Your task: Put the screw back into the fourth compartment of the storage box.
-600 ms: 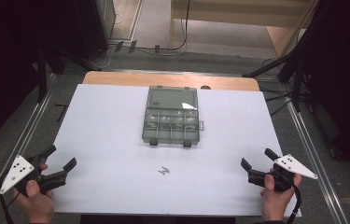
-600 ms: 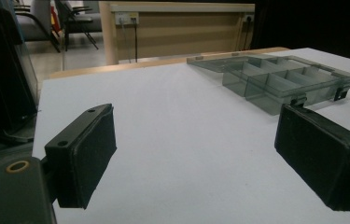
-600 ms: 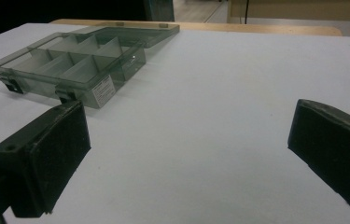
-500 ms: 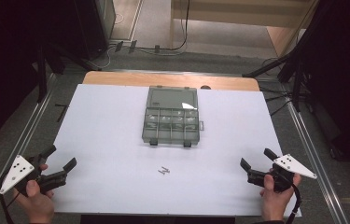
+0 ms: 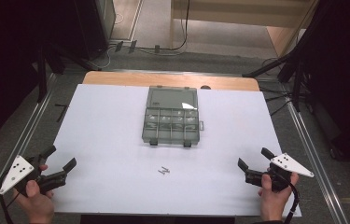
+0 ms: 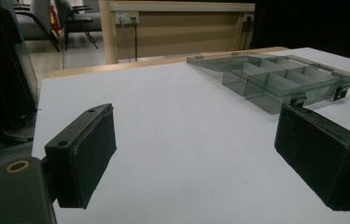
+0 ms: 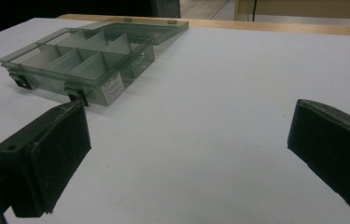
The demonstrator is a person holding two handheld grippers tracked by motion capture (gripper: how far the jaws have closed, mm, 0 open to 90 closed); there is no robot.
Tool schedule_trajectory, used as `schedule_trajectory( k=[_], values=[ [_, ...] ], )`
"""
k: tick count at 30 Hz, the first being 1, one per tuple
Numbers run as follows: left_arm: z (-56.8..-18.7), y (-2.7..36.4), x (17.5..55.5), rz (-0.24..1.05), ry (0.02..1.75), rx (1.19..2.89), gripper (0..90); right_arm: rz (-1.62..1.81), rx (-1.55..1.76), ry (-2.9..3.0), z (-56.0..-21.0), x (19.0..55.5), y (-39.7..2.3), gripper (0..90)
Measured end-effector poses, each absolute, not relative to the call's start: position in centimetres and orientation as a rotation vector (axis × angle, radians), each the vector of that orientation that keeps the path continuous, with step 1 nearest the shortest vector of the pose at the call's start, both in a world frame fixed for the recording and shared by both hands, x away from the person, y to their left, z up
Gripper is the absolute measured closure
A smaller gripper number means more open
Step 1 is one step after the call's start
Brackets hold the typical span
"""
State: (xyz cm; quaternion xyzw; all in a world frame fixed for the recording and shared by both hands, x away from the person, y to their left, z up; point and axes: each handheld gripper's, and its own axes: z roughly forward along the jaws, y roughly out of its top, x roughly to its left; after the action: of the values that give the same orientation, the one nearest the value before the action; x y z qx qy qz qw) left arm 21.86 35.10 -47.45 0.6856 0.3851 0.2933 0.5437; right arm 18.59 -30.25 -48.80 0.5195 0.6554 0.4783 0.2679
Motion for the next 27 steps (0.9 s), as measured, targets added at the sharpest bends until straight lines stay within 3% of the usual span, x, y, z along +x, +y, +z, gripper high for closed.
schedule_trajectory(
  k=[27],
  values=[
    [-47.6,34.8,22.0,0.693,0.909,1.639,12.7,1.362,1.303,1.925,-46.2,21.6,-25.7,2.7]
  ],
)
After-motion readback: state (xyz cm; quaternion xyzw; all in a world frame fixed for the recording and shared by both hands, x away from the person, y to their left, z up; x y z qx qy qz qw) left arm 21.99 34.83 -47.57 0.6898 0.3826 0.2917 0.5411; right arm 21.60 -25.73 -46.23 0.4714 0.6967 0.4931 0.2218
